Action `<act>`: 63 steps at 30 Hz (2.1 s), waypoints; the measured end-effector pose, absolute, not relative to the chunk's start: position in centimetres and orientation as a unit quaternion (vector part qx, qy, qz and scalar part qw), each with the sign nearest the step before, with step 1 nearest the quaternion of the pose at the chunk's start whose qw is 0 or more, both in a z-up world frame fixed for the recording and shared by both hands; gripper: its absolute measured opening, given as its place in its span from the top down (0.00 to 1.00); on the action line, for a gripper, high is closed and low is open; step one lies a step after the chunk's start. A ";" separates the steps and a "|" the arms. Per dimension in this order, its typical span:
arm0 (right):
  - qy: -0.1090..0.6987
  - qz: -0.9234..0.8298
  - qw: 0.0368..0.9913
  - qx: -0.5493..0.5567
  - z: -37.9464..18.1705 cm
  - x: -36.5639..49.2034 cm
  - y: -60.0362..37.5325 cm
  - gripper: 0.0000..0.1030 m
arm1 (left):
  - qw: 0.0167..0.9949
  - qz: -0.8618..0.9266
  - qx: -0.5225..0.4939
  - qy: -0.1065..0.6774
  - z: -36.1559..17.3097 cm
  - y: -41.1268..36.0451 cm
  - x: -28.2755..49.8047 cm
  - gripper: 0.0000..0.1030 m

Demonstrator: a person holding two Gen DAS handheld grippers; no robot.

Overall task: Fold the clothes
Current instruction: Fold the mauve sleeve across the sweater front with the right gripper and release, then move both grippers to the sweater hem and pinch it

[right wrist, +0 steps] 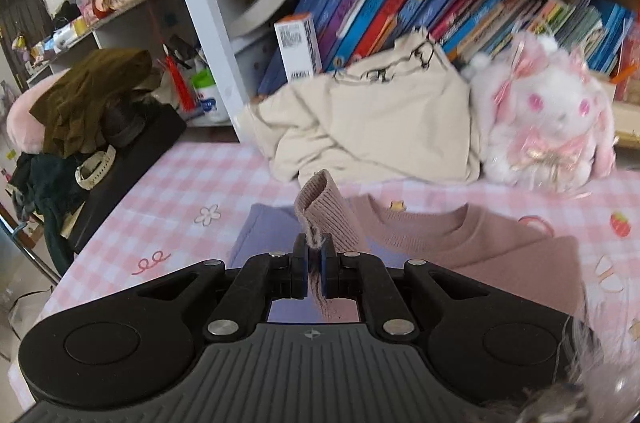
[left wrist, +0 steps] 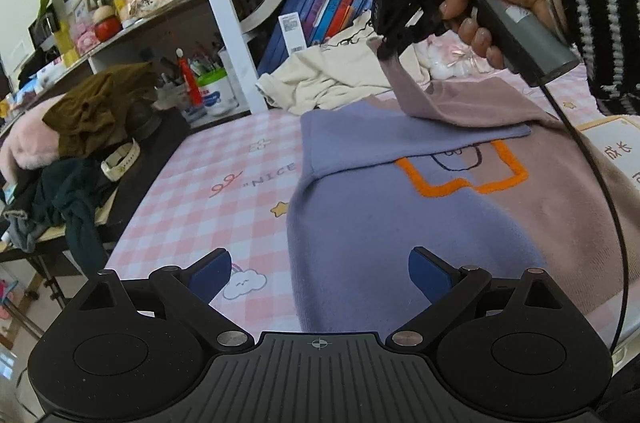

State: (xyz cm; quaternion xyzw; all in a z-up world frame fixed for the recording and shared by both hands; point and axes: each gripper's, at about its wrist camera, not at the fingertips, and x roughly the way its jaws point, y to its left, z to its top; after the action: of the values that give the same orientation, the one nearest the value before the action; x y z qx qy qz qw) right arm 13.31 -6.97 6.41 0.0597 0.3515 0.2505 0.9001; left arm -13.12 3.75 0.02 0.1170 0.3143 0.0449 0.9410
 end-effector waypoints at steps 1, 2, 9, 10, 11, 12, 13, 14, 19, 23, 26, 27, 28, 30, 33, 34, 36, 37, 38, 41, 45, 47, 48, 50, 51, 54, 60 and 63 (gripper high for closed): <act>0.356 0.256 0.897 0.062 6.2 13.4 -6.9 0.93 | 0.941 0.044 0.117 0.315 0.0 3.7 -13.1 0.06; 0.360 0.261 0.893 0.065 5.9 13.5 -6.8 0.90 | 0.941 0.043 0.118 0.315 0.0 3.7 -13.0 0.06; 0.380 0.288 0.873 0.104 6.1 12.0 -9.4 0.56 | 0.943 0.037 0.107 0.314 0.1 3.6 -12.5 0.06; 0.382 0.291 0.870 0.111 6.2 11.7 -10.0 0.56 | 0.943 0.037 0.104 0.314 0.1 3.6 -12.4 0.06; 0.383 0.294 0.867 0.119 6.4 11.4 -10.6 0.56 | 0.943 0.037 0.101 0.314 0.1 3.6 -12.3 0.06; 0.385 0.298 0.864 0.126 6.6 11.0 -11.2 0.56 | 0.944 0.036 0.097 0.313 0.1 3.7 -12.2 0.06; 0.387 0.292 0.866 0.123 6.5 10.5 -11.9 0.56 | 0.944 0.035 0.092 0.314 0.1 3.7 -12.0 0.06; 0.389 0.282 0.869 0.119 6.2 9.8 -12.8 0.56 | 0.945 0.035 0.087 0.314 0.0 3.8 -11.9 0.06; 0.421 0.227 0.872 0.107 3.5 5.4 -16.6 0.55 | 0.943 0.029 0.063 0.326 -0.7 4.0 -11.3 0.06; 0.441 0.189 0.875 0.067 1.5 1.2 -18.7 0.54 | 0.941 0.017 0.050 0.334 -1.1 3.8 -11.4 0.06; 0.454 0.182 0.869 0.070 0.5 -1.7 -20.2 0.48 | 0.939 0.011 0.038 0.341 -1.5 3.5 -11.5 0.06; 0.461 0.185 0.864 0.081 0.3 -2.5 -20.5 0.46 | 0.938 0.010 0.032 0.345 -1.6 3.3 -11.5 0.06; 0.466 0.185 0.861 0.091 0.1 -3.1 -20.8 0.46 | 0.936 0.005 0.024 0.350 -1.7 3.1 -11.4 0.06; 0.471 0.180 0.857 0.101 -0.1 -4.5 -21.3 0.46 | 0.935 -0.007 0.005 0.354 -1.6 2.6 -11.3 0.06; 0.463 0.169 0.867 0.078 0.0 -6.7 -21.7 0.43 | 0.935 -0.018 -0.011 0.354 -1.4 1.9 -11.5 0.06; 0.458 0.163 0.872 0.064 0.1 -7.5 -21.7 0.43 | 0.934 -0.018 -0.012 0.358 -1.5 1.7 -11.5 0.06; 0.445 0.152 0.882 0.032 -0.1 -8.7 -21.8 0.42 | 0.928 -0.014 -0.012 0.372 -1.6 1.3 -11.5 0.06; 0.438 0.146 0.887 0.015 -0.2 -9.3 -21.8 0.41 | 0.925 -0.012 -0.013 0.378 -1.7 1.2 -11.5 0.06; 0.432 0.140 0.891 0.003 -0.3 -9.8 -22.0 0.39 | 0.923 -0.008 -0.014 0.384 -1.7 1.0 -11.6 0.06; 0.426 0.127 0.896 -0.007 -0.7 -11.3 -23.0 0.33 | 0.917 0.012 -0.019 0.398 -1.5 0.4 -11.9 0.06; 0.423 0.123 0.898 -0.005 -1.0 -12.9 -24.4 0.19 | 0.913 0.026 -0.042 0.406 -1.4 -0.4 -13.2 0.06; 0.424 0.123 0.897 -0.001 -1.1 -13.7 -24.9 0.13 | 0.909 0.034 -0.045 0.412 -1.5 -0.9 -14.2 0.06; 0.426 0.123 0.896 0.005 -1.1 -14.0 -25.2 0.10 | 0.909 0.038 -0.044 0.413 -1.4 -1.1 -14.7 0.06; 0.427 0.125 0.896 0.016 -1.2 -14.6 -25.6 0.06 | 0.909 0.047 -0.042 0.412 -1.4 -1.3 -15.6 0.06; 0.427 0.124 0.895 0.019 -1.3 -14.9 -25.7 0.05 | 0.909 0.054 -0.041 0.411 -1.3 -1.2 -16.1 0.06; 0.434 0.125 0.892 0.025 -1.5 -15.5 -25.9 0.05 | 0.910 0.080 -0.045 0.405 -1.3 -0.1 -17.3 0.06; 0.450 0.122 0.883 0.059 -2.0 -15.4 -26.5 0.33 | 0.909 0.119 -0.077 0.392 -1.3 3.3 -17.8 0.27; 0.454 0.104 0.882 0.075 -2.4 -14.8 -26.7 0.46 | 0.905 0.125 -0.081 0.399 -1.8 5.0 -17.0 0.50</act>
State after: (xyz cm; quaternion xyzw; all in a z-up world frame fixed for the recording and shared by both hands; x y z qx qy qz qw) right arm -14.77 -26.66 -2.35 0.0746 0.4540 0.1040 0.8818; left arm -17.00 5.02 -1.80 -0.0806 0.3988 0.1252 0.9049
